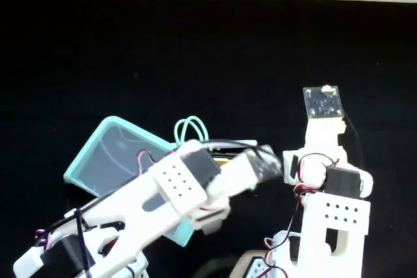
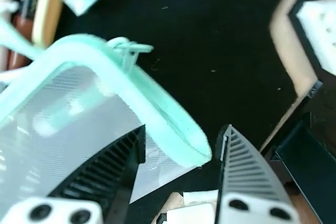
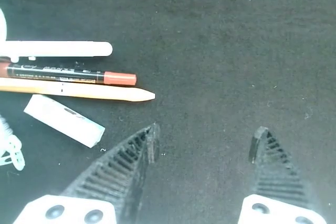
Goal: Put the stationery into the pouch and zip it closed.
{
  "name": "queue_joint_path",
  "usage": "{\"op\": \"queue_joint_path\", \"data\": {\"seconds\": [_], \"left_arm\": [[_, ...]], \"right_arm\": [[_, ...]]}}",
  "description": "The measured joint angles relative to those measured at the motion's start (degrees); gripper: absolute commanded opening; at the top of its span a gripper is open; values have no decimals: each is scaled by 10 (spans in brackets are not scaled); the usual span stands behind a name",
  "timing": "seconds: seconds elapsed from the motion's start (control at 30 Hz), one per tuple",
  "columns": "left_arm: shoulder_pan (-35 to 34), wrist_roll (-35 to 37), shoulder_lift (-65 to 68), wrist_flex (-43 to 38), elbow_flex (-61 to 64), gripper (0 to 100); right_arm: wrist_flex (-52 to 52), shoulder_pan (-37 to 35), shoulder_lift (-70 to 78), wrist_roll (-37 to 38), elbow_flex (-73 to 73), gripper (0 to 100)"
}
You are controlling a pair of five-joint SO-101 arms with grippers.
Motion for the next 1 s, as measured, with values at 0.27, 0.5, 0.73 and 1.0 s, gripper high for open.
{"op": "queue_joint_path", "data": {"seconds": [0.27,0.5,0.73,1.0], "left_arm": [[-164,0,1,0,-105,242],[-228,-1,1,1,-205,242],[-356,-2,1,1,-257,242],[-477,-1,1,1,-258,242]], "right_arm": [[0,31,0,0,-1,285],[0,25,0,0,-1,285],[-4,-74,0,-2,-1,285],[-211,-236,1,-209,41,285]]}}
